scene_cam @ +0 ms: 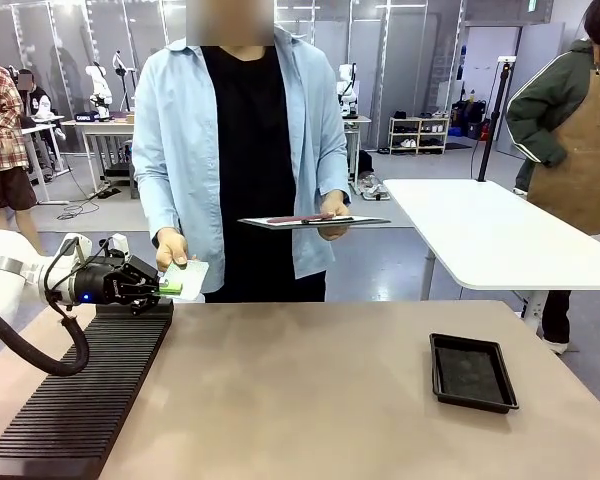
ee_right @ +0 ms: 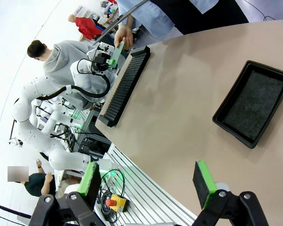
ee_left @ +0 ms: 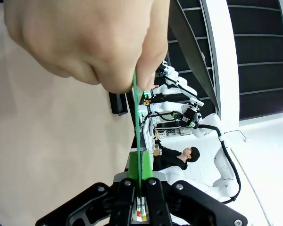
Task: Inspect the PCB.
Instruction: Release the Blank PCB you were holding.
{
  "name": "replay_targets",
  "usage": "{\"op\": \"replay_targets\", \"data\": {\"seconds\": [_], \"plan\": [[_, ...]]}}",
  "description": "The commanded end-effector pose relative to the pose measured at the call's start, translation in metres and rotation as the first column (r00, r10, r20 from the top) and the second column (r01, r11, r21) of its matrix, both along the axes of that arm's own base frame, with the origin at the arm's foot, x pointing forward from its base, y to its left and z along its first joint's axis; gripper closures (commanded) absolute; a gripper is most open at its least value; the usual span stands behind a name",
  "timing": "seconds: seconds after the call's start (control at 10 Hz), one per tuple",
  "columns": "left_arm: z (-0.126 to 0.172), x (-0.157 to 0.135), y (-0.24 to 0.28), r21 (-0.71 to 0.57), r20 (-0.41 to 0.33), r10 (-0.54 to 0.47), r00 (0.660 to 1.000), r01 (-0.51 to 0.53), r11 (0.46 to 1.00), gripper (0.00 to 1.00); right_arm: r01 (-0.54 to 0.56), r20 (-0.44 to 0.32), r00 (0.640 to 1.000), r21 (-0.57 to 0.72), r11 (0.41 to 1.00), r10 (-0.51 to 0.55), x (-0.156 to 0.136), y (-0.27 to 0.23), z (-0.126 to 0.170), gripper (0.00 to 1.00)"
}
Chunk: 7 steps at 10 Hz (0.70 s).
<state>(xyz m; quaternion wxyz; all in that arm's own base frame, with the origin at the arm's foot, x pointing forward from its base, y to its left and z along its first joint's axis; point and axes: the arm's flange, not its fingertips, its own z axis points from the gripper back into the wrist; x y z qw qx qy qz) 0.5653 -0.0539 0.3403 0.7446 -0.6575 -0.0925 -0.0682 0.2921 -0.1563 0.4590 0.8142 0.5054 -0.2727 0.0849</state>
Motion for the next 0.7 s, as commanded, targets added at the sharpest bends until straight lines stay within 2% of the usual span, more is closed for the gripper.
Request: {"op": "replay_targets", "data": {"seconds": [0.0, 0.3, 0.4, 0.5, 0.6], "plan": [[0.0032, -0.0035, 0.0008, 0.008, 0.012, -0.008, 1.000, 0.008, 1.000, 0.97, -0.004, 0.023, 1.000, 0.006, 1.000, 0.004, 0.0005, -0.0010, 0.0009, 0.00], [0.0000, 0.0000, 0.0002, 0.000, 0.000, 0.000, 1.000, 0.000, 1.000, 0.97, -0.004, 0.023, 1.000, 0.006, 1.000, 0.004, 0.0005, -0.0010, 0.0009, 0.00], [0.0010, -0.0001, -0.0011, -0.004, 0.000, -0.007, 1.000, 0.007, 1.000, 0.66, -0.004, 0.023, 1.000, 0.006, 1.000, 0.004, 0.0005, -0.0010, 0.0009, 0.00], [0.0012, -0.0007, -0.0019, -0.004, -0.003, -0.017, 1.000, 0.017, 1.000, 0.64, -0.004, 0.023, 1.000, 0.006, 1.000, 0.004, 0.0005, -0.0010, 0.0009, 0.00], [0.0016, -0.0005, -0.0021, -0.005, -0.005, -0.018, 1.000, 0.018, 1.000, 0.33, -0.004, 0.023, 1.000, 0.006, 1.000, 0.004, 0.0005, -0.0010, 0.0009, 0.00]]}}
